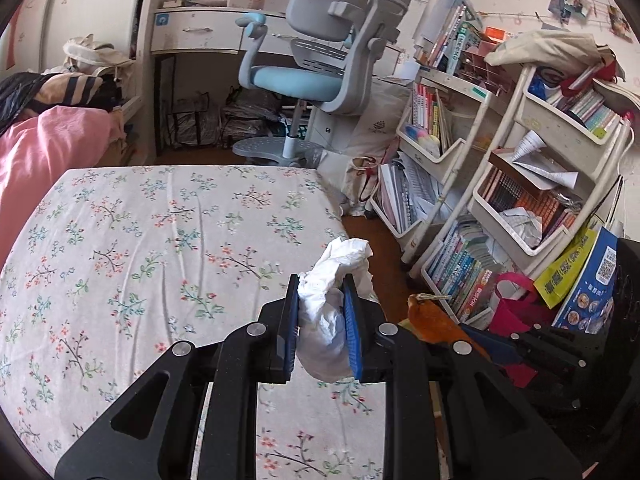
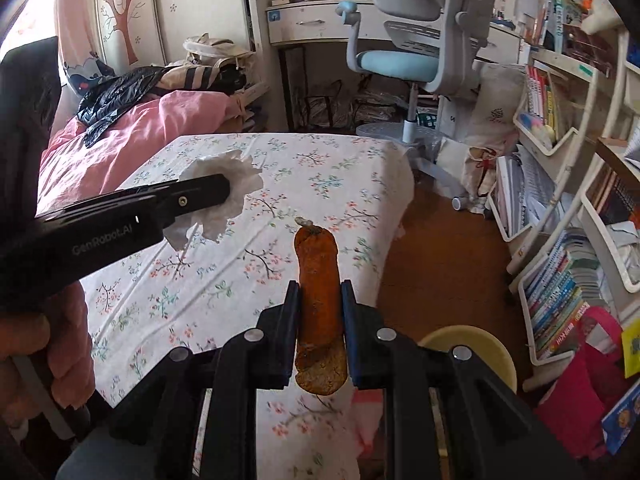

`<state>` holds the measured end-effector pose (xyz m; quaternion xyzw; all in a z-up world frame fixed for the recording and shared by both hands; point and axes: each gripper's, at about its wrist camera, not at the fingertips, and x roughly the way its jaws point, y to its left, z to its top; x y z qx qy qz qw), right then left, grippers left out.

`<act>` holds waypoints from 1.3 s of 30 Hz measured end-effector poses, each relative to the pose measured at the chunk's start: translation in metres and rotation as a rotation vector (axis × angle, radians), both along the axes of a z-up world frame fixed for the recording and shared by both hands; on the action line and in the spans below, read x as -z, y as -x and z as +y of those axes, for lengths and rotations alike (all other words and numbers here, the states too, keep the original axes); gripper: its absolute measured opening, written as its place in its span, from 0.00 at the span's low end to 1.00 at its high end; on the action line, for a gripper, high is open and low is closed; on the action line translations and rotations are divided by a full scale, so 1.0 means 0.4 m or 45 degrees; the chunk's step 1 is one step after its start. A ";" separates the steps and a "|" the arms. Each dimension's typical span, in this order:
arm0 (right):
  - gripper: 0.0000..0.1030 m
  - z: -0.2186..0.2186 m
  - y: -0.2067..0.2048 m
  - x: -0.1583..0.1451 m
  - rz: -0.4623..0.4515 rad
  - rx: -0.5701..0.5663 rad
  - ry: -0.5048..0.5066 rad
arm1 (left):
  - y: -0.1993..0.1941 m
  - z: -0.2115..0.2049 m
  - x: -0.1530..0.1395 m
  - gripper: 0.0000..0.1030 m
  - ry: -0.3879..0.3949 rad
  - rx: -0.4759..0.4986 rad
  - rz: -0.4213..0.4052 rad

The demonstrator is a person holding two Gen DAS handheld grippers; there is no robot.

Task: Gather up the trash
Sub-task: 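Carry the tissue and orange crust over the yellow bin with both tools, then open both tools to drop the tissue and crust into the bin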

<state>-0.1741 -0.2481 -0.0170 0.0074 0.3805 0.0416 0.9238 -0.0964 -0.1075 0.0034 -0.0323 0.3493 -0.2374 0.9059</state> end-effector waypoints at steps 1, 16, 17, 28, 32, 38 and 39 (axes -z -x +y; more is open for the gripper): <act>0.21 -0.018 0.024 0.001 -0.006 0.016 0.016 | 0.014 -0.022 0.001 0.19 -0.015 0.017 -0.010; 0.21 -0.229 0.088 0.060 -0.028 0.242 -0.024 | 0.086 -0.309 0.040 0.19 -0.072 0.187 -0.005; 0.21 -0.237 0.094 0.063 -0.028 0.248 -0.029 | 0.088 -0.324 0.044 0.19 -0.075 0.196 -0.002; 0.21 -0.298 0.095 0.087 -0.044 0.317 -0.020 | 0.096 -0.439 0.083 0.19 -0.097 0.230 0.031; 0.26 -0.331 0.079 0.133 0.028 0.406 0.016 | 0.087 -0.488 0.108 0.25 -0.106 0.270 0.051; 0.42 -0.365 0.094 0.157 0.068 0.445 -0.003 | 0.083 -0.519 0.138 0.47 -0.160 0.265 0.067; 0.42 -0.364 0.094 0.155 0.067 0.444 -0.002 | 0.082 -0.515 0.137 0.48 -0.164 0.257 0.063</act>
